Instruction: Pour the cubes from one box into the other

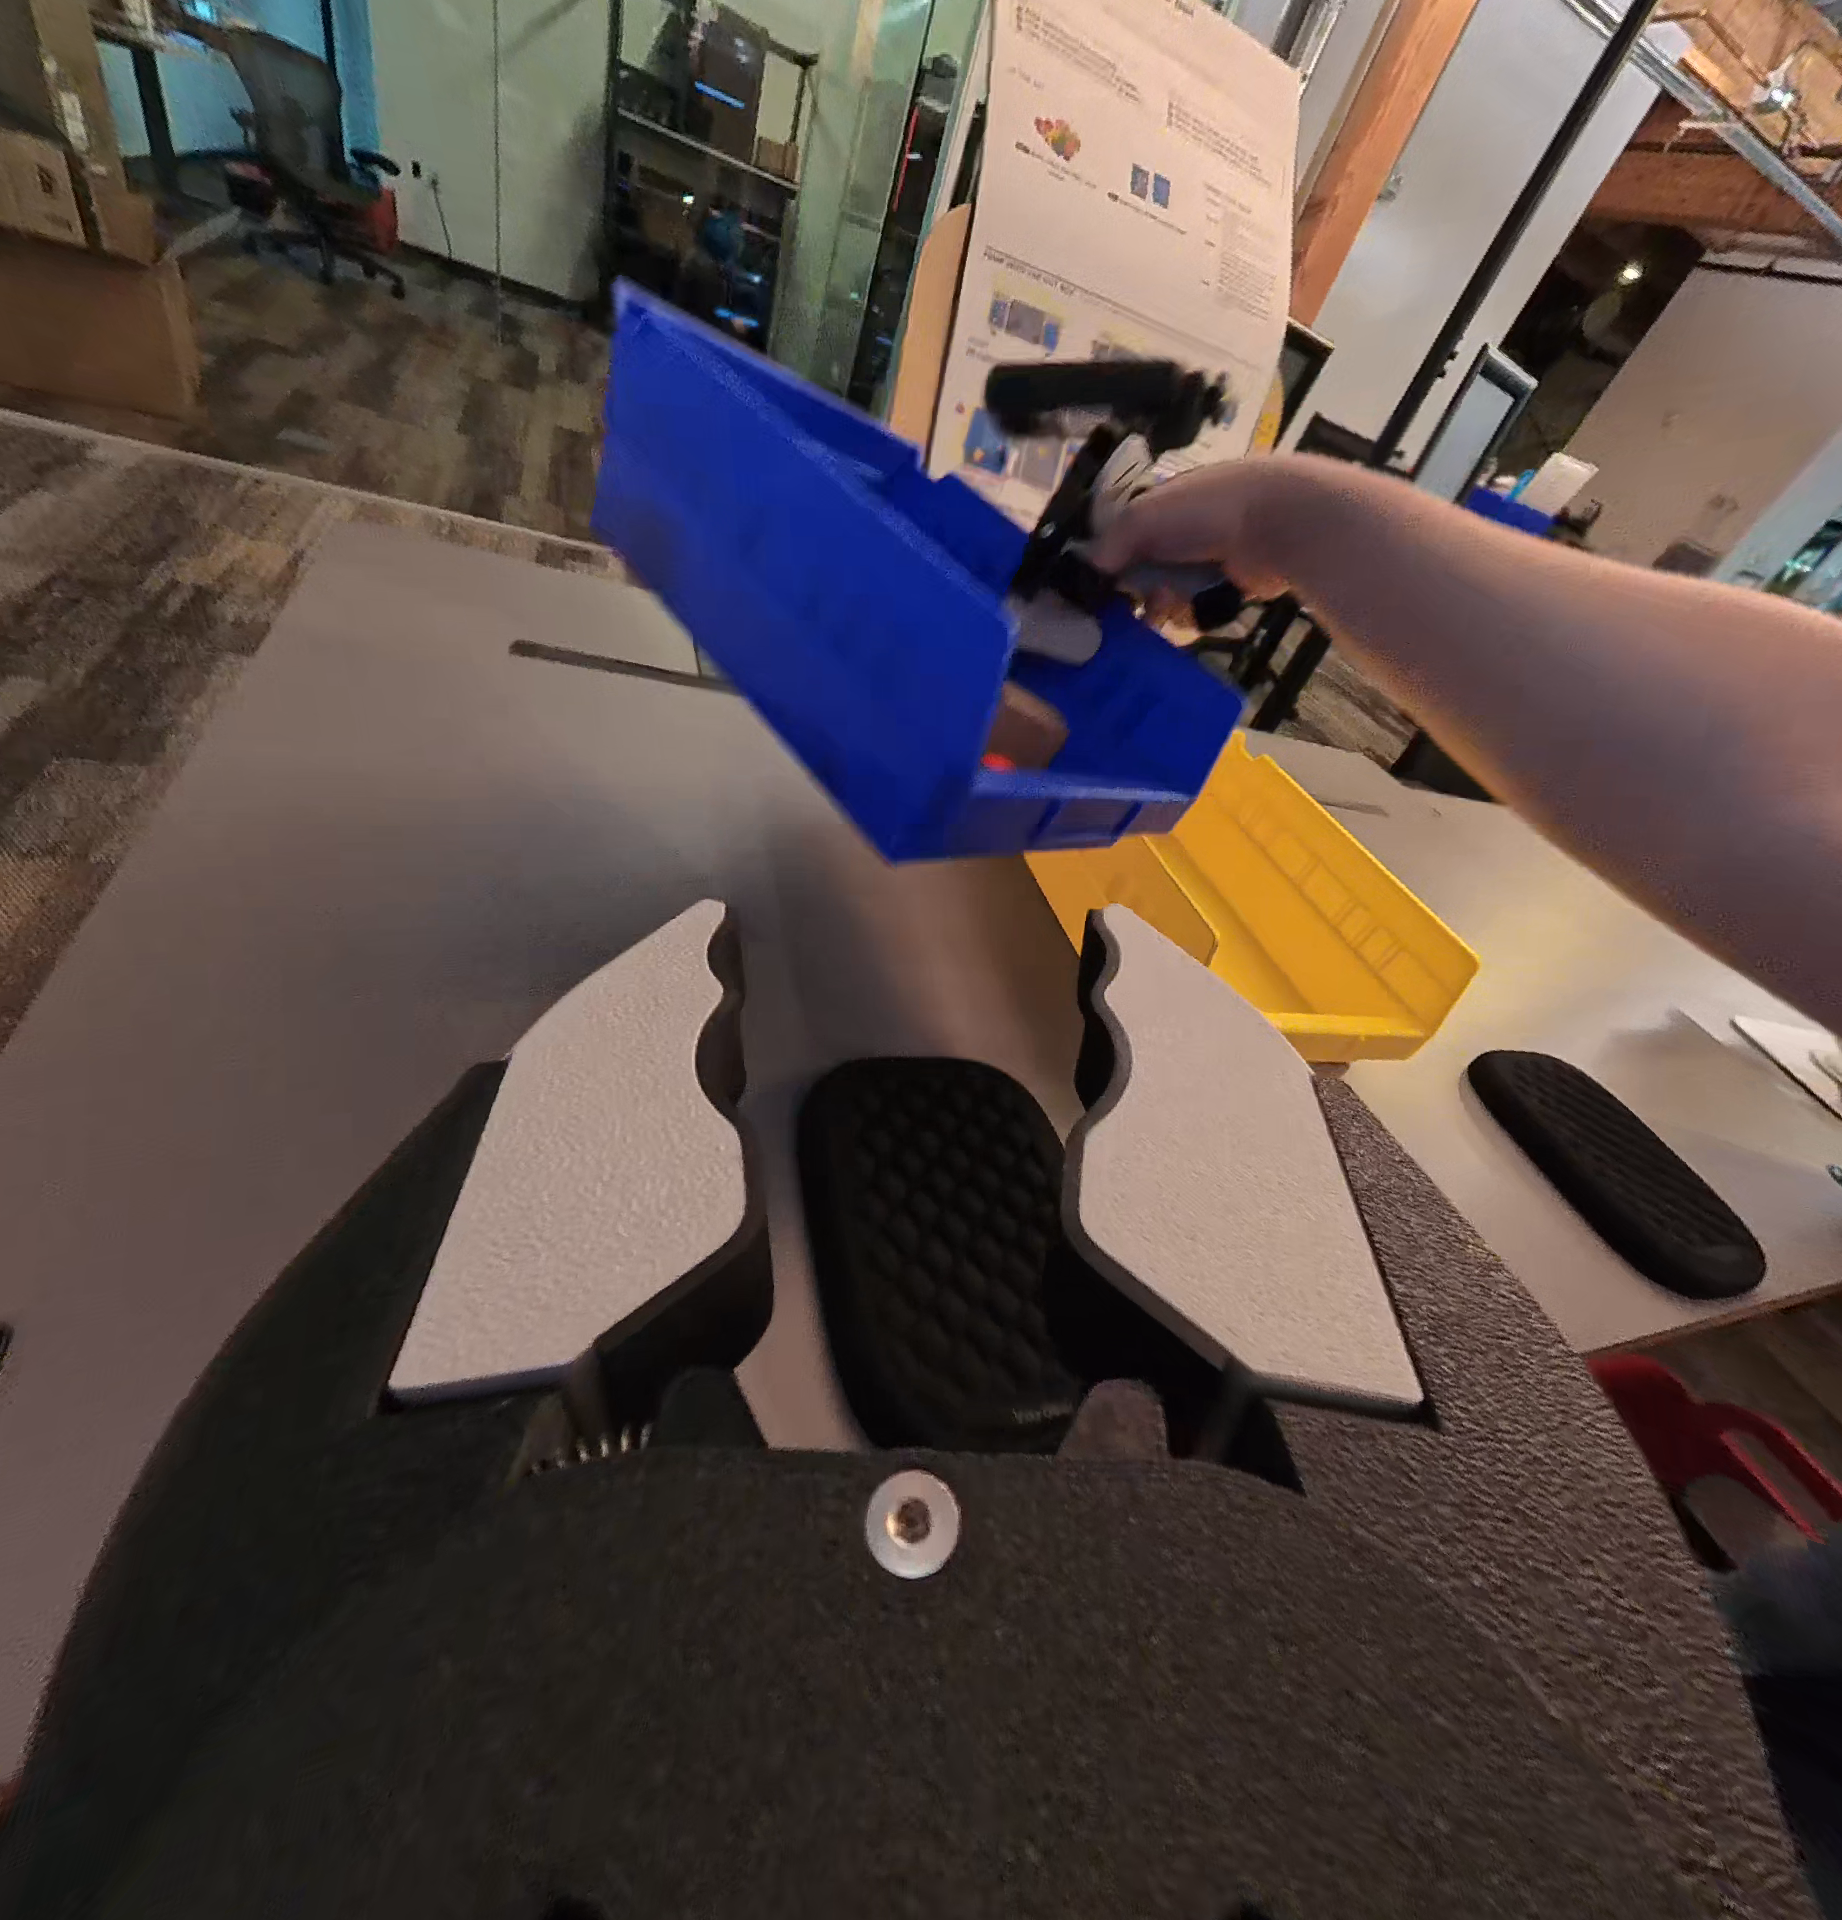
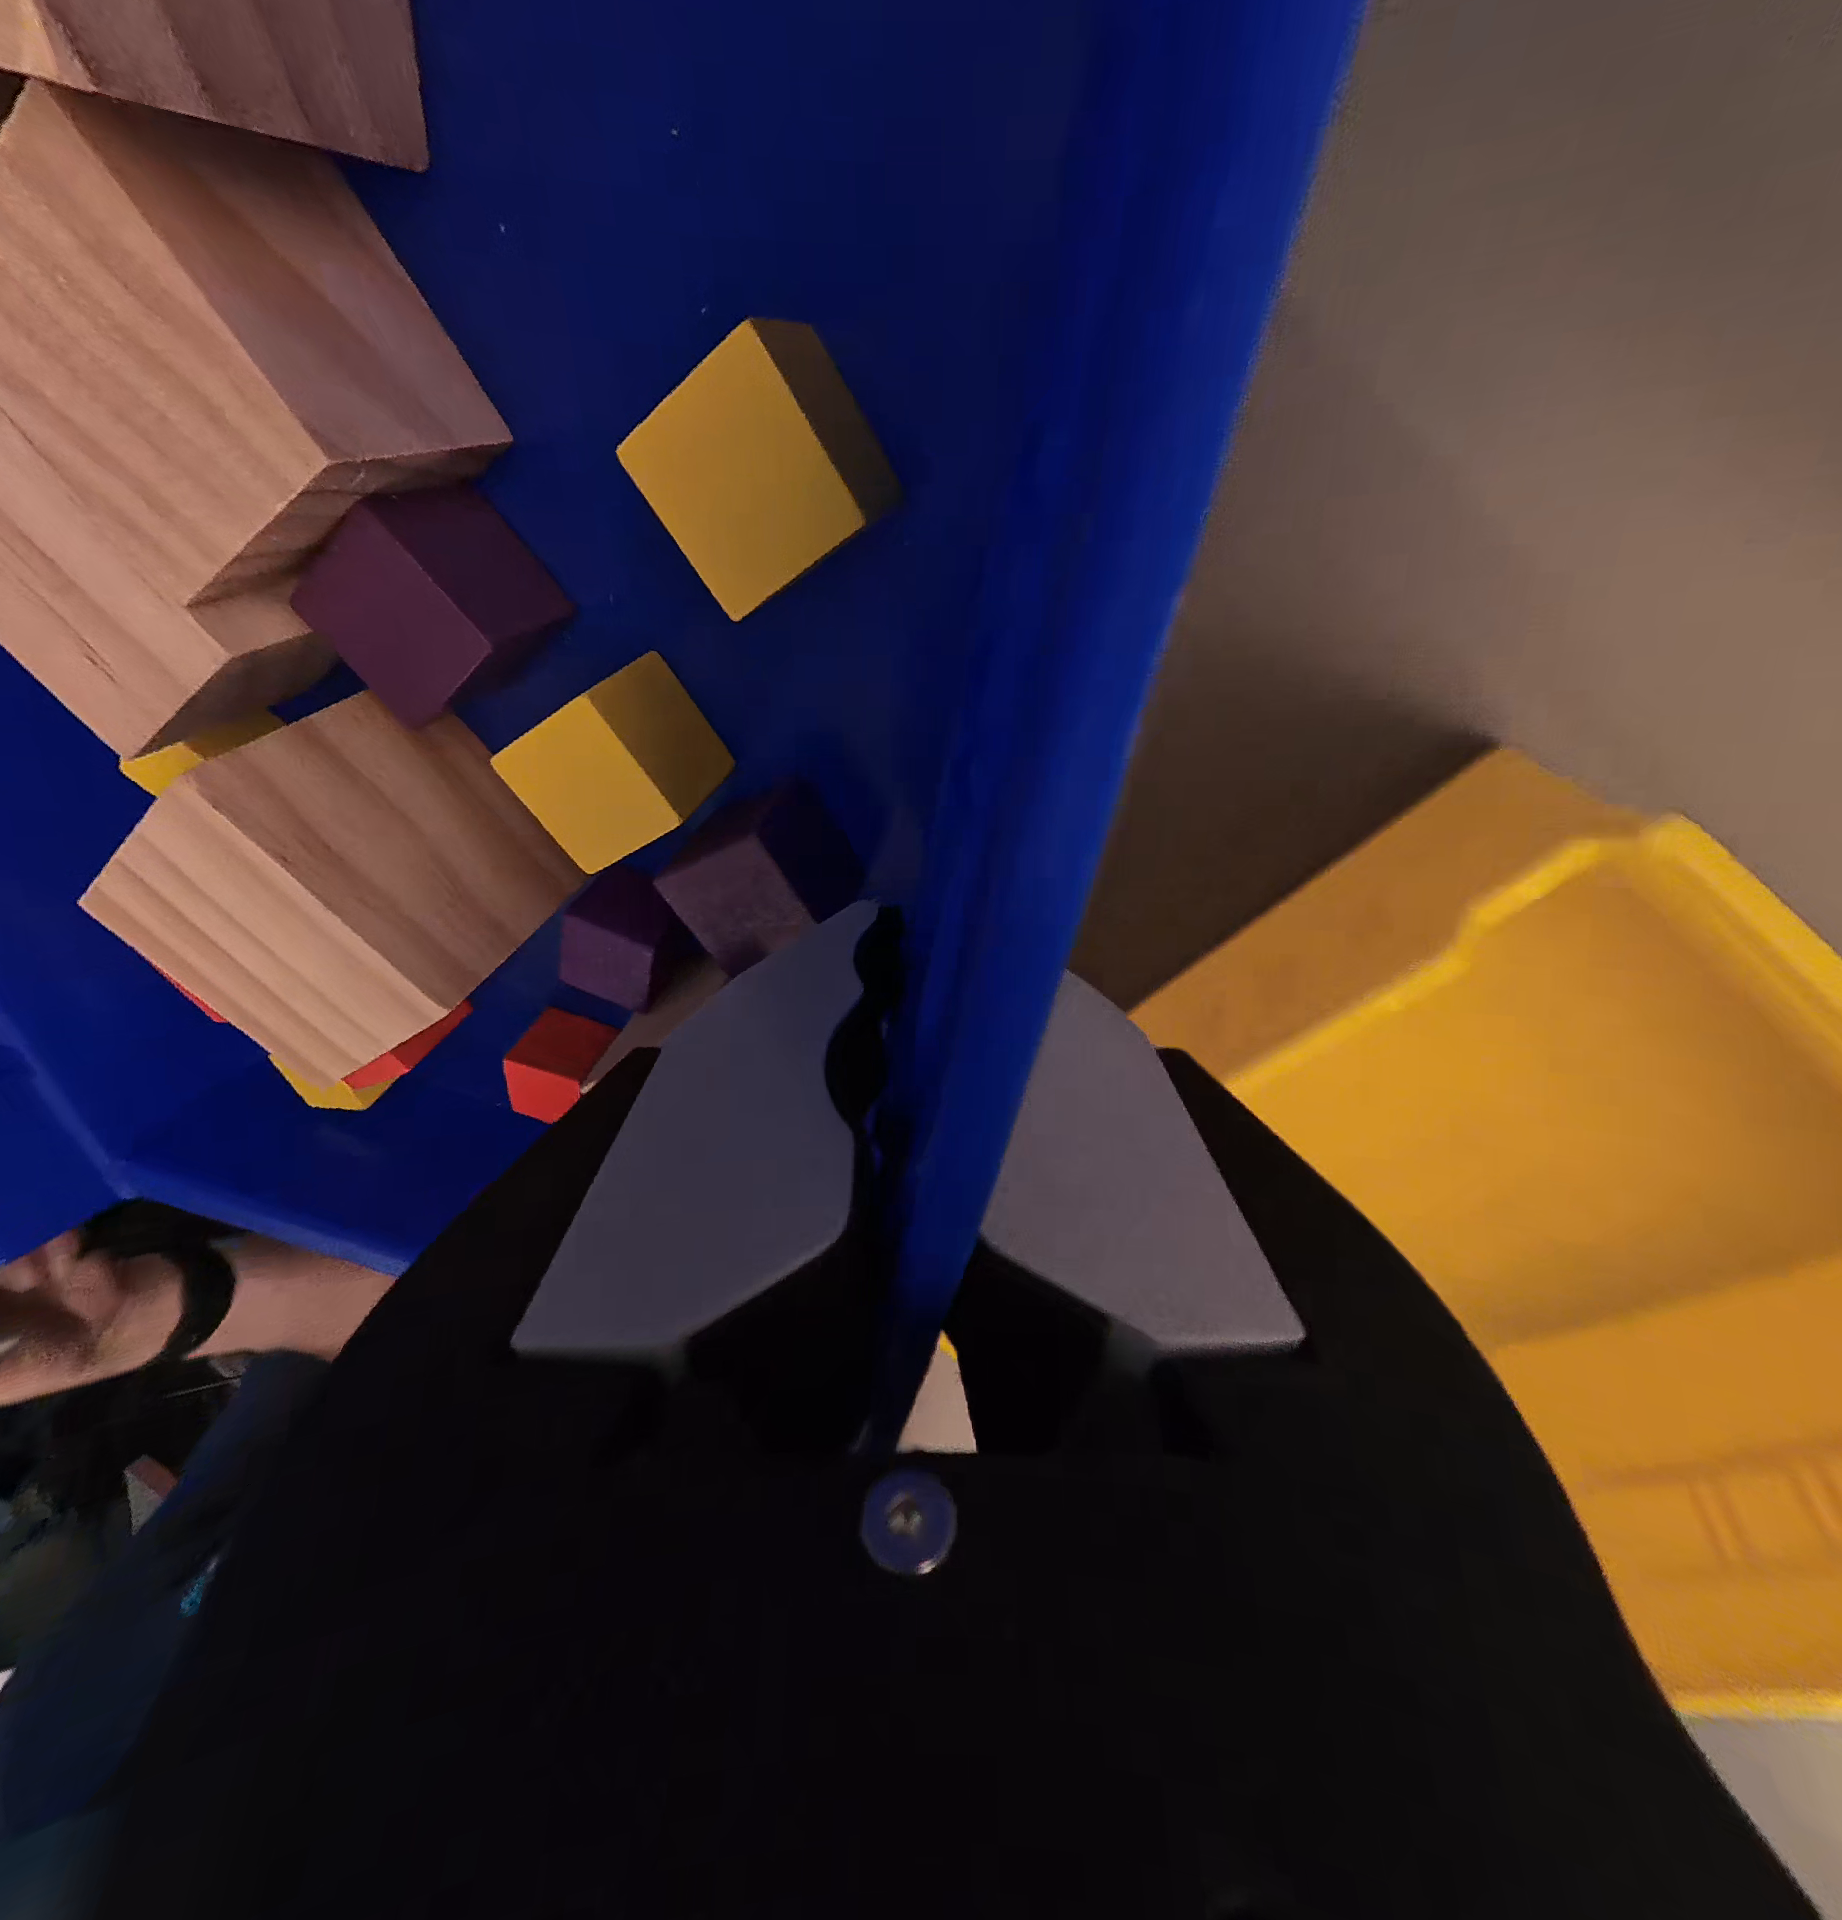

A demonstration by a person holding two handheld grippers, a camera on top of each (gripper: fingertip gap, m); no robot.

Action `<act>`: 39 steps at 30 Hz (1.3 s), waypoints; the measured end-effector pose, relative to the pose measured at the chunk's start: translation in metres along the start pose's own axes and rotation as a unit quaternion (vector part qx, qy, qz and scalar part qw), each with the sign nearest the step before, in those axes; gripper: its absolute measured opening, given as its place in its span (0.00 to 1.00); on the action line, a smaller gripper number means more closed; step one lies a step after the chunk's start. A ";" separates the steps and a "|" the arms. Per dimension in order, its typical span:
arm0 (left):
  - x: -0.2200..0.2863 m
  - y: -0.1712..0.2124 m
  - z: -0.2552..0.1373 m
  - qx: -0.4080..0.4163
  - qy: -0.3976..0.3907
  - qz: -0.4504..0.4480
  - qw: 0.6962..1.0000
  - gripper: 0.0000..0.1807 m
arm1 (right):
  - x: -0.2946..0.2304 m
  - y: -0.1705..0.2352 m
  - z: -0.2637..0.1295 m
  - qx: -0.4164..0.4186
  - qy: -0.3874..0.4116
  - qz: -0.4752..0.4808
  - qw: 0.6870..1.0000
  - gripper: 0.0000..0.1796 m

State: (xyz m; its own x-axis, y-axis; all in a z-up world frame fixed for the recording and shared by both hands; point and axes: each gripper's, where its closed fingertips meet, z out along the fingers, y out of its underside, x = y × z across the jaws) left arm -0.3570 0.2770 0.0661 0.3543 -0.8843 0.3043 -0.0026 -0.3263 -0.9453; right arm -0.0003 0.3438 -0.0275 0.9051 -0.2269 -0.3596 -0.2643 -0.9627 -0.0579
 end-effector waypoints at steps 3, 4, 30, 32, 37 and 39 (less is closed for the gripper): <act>0.009 -0.001 0.010 0.021 0.023 0.026 0.999 0.35 | -0.004 -0.004 0.038 -0.010 0.010 0.006 1.000 0.03; 0.011 -0.001 0.015 0.030 0.031 0.030 0.999 0.34 | -0.004 -0.004 0.051 -0.015 0.012 0.011 1.000 0.05; -0.135 0.022 0.216 -0.291 -0.157 0.046 0.943 0.25 | 0.049 0.005 -0.086 0.300 0.192 -0.058 0.933 0.25; -0.140 0.030 0.221 -0.326 -0.159 0.041 0.931 0.27 | 0.102 0.038 -0.117 0.310 0.252 -0.017 0.916 0.33; -0.157 0.060 0.236 -0.389 -0.171 0.053 0.904 0.28 | 0.192 0.121 -0.118 0.263 0.256 0.102 0.925 0.41; -0.157 0.074 0.238 -0.417 -0.162 0.036 0.894 0.25 | 0.207 0.142 -0.097 0.236 0.235 0.126 0.934 0.41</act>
State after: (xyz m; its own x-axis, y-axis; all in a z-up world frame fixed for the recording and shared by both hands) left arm -0.1901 0.4710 -0.0792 0.5763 -0.8144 0.0680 -0.6845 -0.5264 -0.5044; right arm 0.1817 0.1454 -0.0199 0.8109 -0.5847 0.0253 -0.5061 -0.7223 -0.4713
